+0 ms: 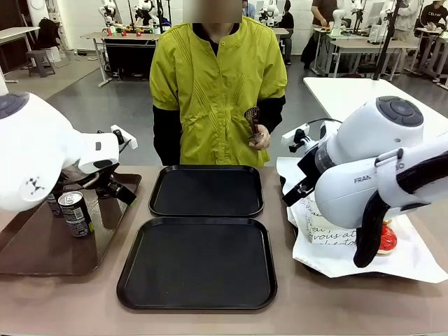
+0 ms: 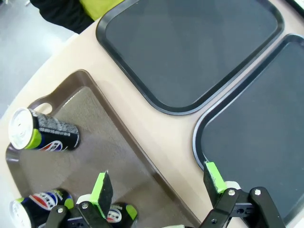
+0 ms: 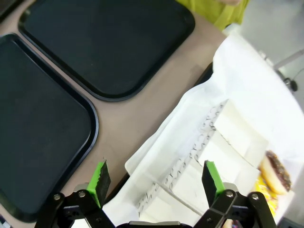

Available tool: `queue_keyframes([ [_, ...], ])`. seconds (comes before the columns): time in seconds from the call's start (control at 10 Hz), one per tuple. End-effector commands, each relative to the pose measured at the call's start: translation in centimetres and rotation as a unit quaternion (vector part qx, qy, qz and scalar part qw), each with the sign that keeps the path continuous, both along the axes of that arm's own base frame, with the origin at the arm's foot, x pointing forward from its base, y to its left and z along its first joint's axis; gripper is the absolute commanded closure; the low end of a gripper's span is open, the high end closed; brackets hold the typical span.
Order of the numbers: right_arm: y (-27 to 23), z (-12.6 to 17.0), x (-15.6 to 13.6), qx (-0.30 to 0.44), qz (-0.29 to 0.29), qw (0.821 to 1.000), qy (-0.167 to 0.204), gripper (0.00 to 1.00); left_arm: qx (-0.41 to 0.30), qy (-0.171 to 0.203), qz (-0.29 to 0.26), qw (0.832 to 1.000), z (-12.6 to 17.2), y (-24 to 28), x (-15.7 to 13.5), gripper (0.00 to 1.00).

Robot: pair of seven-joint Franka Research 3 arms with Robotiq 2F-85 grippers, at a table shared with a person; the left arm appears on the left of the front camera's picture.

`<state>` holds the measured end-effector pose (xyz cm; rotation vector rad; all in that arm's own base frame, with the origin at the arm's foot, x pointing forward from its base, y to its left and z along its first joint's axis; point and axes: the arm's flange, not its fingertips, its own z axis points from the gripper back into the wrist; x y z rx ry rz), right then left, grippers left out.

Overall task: Set up donuts and drinks on trays.
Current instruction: Pick up one Pepsi coke and place it on the Flat Tray.

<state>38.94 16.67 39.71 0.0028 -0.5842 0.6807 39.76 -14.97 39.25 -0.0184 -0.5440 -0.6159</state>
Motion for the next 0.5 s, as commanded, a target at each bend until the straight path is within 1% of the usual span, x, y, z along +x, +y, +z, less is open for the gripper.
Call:
queue_keyframes([
  [0.0, -3.0, 2.6, -9.5, -0.032, -0.012, 0.999, 0.009, 0.00, 0.013, 0.027, -0.017, 0.999, 2.9, 2.7, -9.1, 0.00],
  [0.1, -4.3, 3.5, -12.6, -0.036, -0.017, 0.999, 0.018, 0.00, 0.011, 0.042, -0.025, 0.999, 3.8, 3.3, -11.7, 0.00],
  [0.2, -5.5, 3.7, -16.0, -0.038, -0.015, 0.999, 0.025, 0.00, 0.014, 0.068, -0.035, 0.997, 4.3, 3.6, -14.6, 0.00],
  [0.3, -6.4, 3.0, -18.3, -0.034, -0.008, 0.999, 0.040, 0.00, 0.012, 0.088, -0.041, 0.995, 4.2, 4.0, -16.7, 0.00],
  [0.4, -7.1, 2.1, -20.3, -0.024, 0.004, 0.999, 0.046, 0.00, 0.000, 0.099, -0.046, 0.994, 4.0, 4.4, -18.3, 0.00],
])
